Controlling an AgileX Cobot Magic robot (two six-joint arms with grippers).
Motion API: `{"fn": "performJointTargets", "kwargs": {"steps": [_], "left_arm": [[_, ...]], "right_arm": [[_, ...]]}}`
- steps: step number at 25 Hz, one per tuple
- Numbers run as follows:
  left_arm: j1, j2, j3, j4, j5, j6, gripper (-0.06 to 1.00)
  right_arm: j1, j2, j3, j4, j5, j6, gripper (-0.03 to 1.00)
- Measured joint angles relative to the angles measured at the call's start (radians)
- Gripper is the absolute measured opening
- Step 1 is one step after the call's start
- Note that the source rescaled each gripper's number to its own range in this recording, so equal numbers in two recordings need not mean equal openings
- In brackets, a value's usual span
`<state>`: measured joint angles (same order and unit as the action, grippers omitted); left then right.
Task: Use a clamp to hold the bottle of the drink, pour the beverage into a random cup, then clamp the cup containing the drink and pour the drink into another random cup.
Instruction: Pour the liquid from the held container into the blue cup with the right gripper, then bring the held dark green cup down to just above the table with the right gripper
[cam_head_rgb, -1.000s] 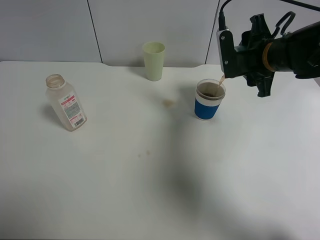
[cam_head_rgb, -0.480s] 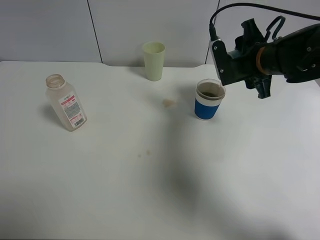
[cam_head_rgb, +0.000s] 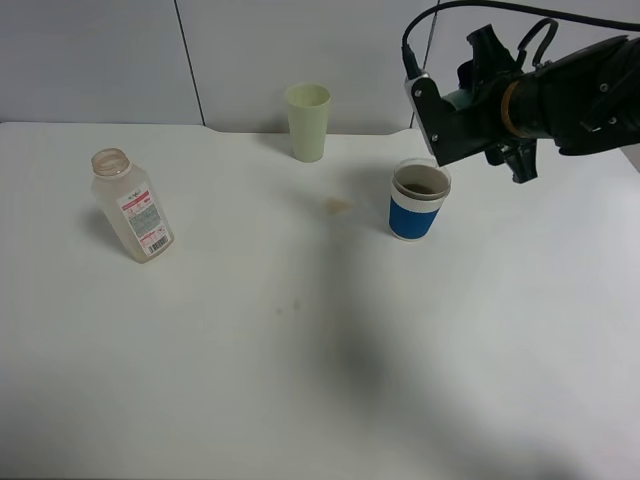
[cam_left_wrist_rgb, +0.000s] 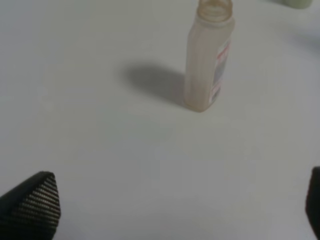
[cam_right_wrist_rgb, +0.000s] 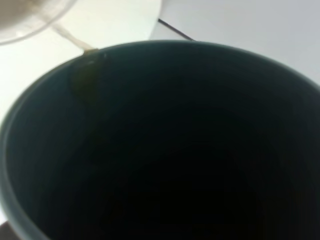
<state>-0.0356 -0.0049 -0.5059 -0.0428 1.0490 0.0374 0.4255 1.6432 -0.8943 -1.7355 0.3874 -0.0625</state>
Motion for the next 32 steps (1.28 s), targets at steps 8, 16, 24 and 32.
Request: {"fn": "performJointTargets", "kwargs": {"steps": [8, 16, 24, 32], "left_arm": [[0.0, 0.0, 0.0, 0.0, 0.0, 0.0, 1.0], [0.0, 0.0, 0.0, 0.0, 0.0, 0.0, 1.0], [0.0, 0.0, 0.0, 0.0, 0.0, 0.0, 1.0], [0.0, 0.0, 0.0, 0.0, 0.0, 0.0, 1.0]], "right_arm": [[0.012, 0.0, -0.008, -0.003, 0.008, -0.19, 0.02], [0.015, 0.0, -0.008, -0.003, 0.028, -0.32, 0.02], [0.018, -0.001, -0.009, 0.019, 0.029, -0.046, 0.02], [0.039, -0.071, -0.05, 0.149, -0.048, 0.681, 0.02]]}}
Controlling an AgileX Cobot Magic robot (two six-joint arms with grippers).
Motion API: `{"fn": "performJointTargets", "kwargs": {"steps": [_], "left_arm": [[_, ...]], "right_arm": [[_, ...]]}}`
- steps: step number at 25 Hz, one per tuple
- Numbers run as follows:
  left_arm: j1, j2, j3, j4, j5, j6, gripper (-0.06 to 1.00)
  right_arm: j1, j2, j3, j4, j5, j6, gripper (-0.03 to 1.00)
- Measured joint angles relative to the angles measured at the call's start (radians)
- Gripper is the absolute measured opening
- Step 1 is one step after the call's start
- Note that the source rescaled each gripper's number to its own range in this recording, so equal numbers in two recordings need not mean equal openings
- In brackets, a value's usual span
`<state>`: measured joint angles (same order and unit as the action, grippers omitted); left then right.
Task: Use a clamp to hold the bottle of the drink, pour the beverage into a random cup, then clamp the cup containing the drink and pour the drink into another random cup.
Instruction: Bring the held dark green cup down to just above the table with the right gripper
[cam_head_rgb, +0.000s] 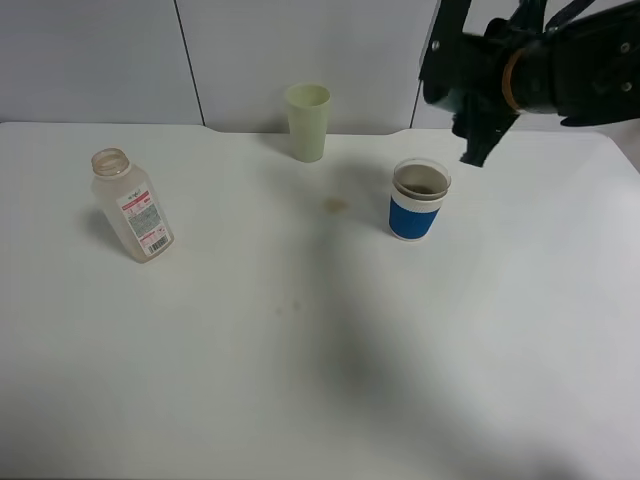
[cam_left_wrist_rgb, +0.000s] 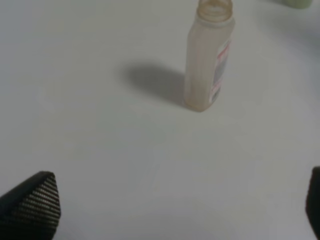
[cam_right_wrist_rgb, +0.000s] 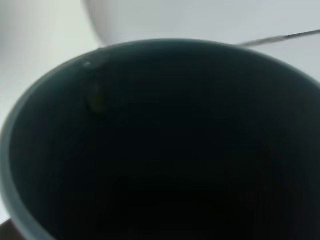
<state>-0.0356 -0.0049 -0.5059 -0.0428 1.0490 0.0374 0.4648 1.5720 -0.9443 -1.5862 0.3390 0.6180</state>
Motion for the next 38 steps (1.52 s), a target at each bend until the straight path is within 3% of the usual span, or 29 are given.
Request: {"fn": "performJointTargets", "kwargs": {"steps": [4, 7, 10, 15, 20, 23, 27, 29, 31, 34, 38], "left_arm": [[0.0, 0.0, 0.0, 0.0, 0.0, 0.0, 1.0], [0.0, 0.0, 0.0, 0.0, 0.0, 0.0, 1.0], [0.0, 0.0, 0.0, 0.0, 0.0, 0.0, 1.0], [0.0, 0.0, 0.0, 0.0, 0.0, 0.0, 1.0], [0.0, 0.0, 0.0, 0.0, 0.0, 0.0, 1.0], [0.0, 0.0, 0.0, 0.0, 0.0, 0.0, 1.0], [0.0, 0.0, 0.0, 0.0, 0.0, 0.0, 1.0], [0.0, 0.0, 0.0, 0.0, 0.0, 0.0, 1.0], [0.0, 0.0, 0.0, 0.0, 0.0, 0.0, 1.0], [0.0, 0.0, 0.0, 0.0, 0.0, 0.0, 1.0], [0.0, 0.0, 0.0, 0.0, 0.0, 0.0, 1.0]], "right_arm": [[0.037, -0.059, -0.038, 0.039, -0.153, 0.299, 0.02], [0.054, -0.087, -0.069, 0.101, -0.311, 0.404, 0.02], [0.056, -0.091, -0.086, 0.228, -0.555, 0.441, 0.02], [0.064, -0.078, -0.086, 0.497, -0.803, 0.376, 0.02], [0.124, -0.042, -0.086, 0.779, -0.859, 0.179, 0.02], [0.197, -0.007, -0.086, 0.984, -0.823, -0.093, 0.02], [0.302, 0.048, -0.086, 1.342, -0.799, -0.57, 0.02], [0.348, 0.087, -0.086, 1.505, -0.8, -0.761, 0.02], [0.384, 0.129, -0.086, 1.624, -0.8, -0.881, 0.02], [0.4, 0.194, -0.086, 1.681, -0.8, -0.911, 0.02], [0.4, 0.27, -0.086, 1.691, -0.84, -0.836, 0.02]]}}
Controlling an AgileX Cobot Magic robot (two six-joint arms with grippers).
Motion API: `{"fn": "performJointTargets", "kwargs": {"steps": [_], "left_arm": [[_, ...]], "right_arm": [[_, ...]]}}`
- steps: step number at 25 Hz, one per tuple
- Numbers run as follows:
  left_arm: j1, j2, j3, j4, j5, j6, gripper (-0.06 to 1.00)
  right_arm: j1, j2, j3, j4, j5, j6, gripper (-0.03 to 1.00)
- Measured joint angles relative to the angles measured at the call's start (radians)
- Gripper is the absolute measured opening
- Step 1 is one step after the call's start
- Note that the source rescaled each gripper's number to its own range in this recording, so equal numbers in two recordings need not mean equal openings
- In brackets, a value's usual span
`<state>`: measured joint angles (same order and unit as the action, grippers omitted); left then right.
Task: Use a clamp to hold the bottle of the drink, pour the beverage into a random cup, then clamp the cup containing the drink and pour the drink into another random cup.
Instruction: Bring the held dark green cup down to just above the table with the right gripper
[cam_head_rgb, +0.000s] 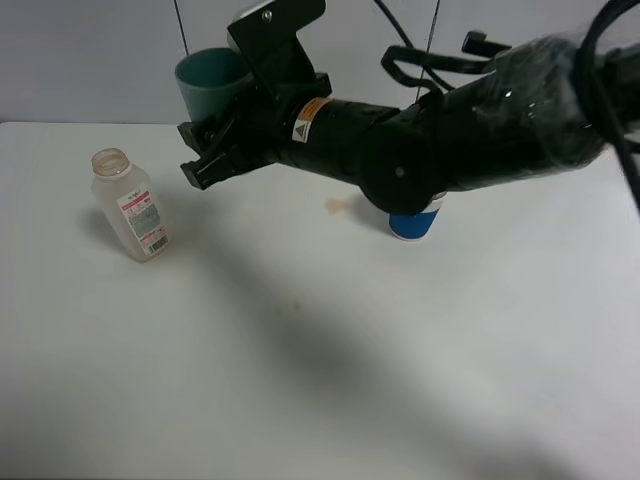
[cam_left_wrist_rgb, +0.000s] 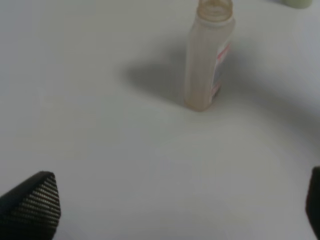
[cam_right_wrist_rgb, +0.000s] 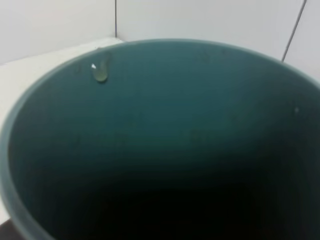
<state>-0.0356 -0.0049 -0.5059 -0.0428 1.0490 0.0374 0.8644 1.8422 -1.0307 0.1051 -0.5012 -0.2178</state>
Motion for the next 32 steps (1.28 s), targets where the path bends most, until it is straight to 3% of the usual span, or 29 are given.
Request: {"fn": "performJointTargets", "kwargs": {"steps": [18, 28, 32], "left_arm": [[0.0, 0.0, 0.0, 0.0, 0.0, 0.0, 1.0], [0.0, 0.0, 0.0, 0.0, 0.0, 0.0, 1.0], [0.0, 0.0, 0.0, 0.0, 0.0, 0.0, 1.0]], "right_arm": [[-0.04, 0.283, -0.002, -0.122, -0.206, 0.089, 0.02], [-0.096, 0.404, 0.045, -0.164, -0.479, 0.118, 0.02], [-0.096, 0.429, 0.054, -0.169, -0.519, 0.119, 0.02]]}}
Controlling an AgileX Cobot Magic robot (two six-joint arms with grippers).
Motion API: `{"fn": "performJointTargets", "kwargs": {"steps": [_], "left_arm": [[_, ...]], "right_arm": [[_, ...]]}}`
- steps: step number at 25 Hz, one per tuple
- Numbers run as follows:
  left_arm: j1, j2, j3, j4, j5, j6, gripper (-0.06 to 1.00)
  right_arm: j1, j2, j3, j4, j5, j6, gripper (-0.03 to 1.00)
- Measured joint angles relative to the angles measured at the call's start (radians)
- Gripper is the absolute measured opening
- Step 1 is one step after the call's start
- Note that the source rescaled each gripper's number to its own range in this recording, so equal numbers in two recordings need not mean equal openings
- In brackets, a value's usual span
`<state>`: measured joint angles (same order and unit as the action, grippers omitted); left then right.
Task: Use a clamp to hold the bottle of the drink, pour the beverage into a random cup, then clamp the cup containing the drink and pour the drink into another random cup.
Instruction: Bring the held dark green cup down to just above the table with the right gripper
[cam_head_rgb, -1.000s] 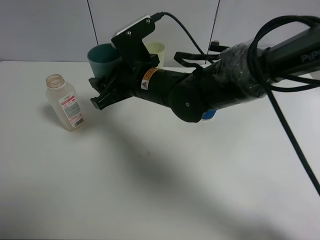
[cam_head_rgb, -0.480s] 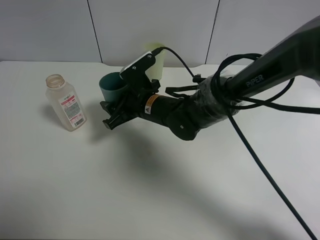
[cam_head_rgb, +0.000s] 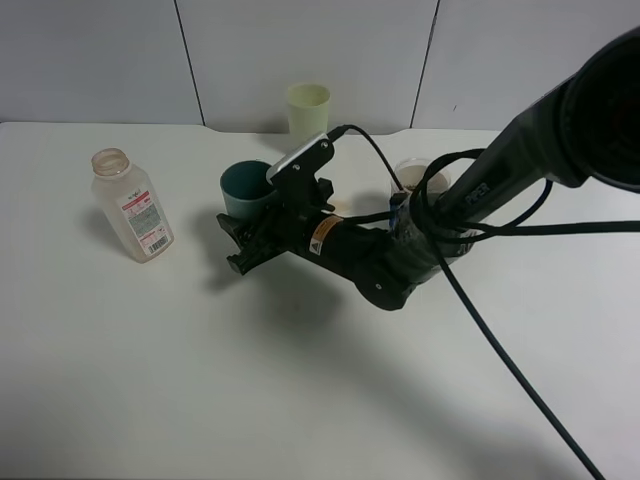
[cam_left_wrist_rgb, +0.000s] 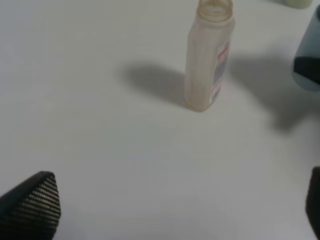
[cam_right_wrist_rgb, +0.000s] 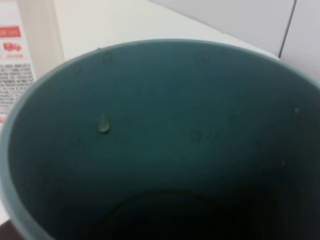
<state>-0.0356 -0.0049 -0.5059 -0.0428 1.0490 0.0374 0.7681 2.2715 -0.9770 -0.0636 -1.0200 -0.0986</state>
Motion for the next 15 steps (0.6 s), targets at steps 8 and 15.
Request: {"fn": "performJointTargets", "kwargs": {"steps": [8, 15], "left_arm": [[0.0, 0.0, 0.0, 0.0, 0.0, 0.0, 1.0], [0.0, 0.0, 0.0, 0.0, 0.0, 0.0, 1.0]], "right_arm": [[0.0, 0.035, 0.0, 0.0, -0.003, 0.006, 0.02], [0.0, 0.071, -0.001, 0.001, -0.048, 0.007, 0.02]]}}
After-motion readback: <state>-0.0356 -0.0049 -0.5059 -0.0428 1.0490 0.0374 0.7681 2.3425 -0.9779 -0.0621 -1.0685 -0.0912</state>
